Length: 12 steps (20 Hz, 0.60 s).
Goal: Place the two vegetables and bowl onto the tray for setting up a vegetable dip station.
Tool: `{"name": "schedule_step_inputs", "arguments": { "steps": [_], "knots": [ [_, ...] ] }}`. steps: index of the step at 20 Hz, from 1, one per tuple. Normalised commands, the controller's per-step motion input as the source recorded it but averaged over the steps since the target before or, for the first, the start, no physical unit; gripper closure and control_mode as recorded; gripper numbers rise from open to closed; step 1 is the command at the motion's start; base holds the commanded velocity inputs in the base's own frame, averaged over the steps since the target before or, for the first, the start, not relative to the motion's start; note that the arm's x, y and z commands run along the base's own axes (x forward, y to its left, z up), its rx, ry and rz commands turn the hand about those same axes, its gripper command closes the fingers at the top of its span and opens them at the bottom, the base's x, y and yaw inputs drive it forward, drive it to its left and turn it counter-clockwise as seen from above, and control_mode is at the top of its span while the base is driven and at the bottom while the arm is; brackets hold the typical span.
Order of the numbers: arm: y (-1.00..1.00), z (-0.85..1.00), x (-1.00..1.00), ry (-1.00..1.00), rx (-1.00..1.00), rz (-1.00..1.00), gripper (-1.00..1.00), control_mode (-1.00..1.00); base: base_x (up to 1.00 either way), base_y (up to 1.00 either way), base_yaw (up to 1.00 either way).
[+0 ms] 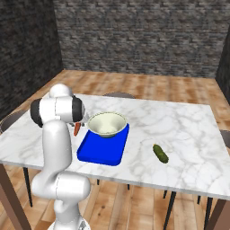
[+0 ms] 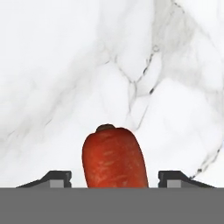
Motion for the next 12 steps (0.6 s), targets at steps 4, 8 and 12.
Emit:
{"name": "schedule_step_inputs", "arguments": {
  "steps": [4,8,12],
  "knots": [
    [0.06,-0.12,0.00,0.00,0.00,-0.01,1.00,-1.00,0.00,0.00,0.00],
    [0.05,-0.03,0.03,-0.01,0.00,-0.02,1.00,-1.00,0.00,0.00,0.00],
    [0.07,0.00,0.01,0.00,0.00,-0.04,1.00,-1.00,0.00,0.00,0.00]
  ]
}}
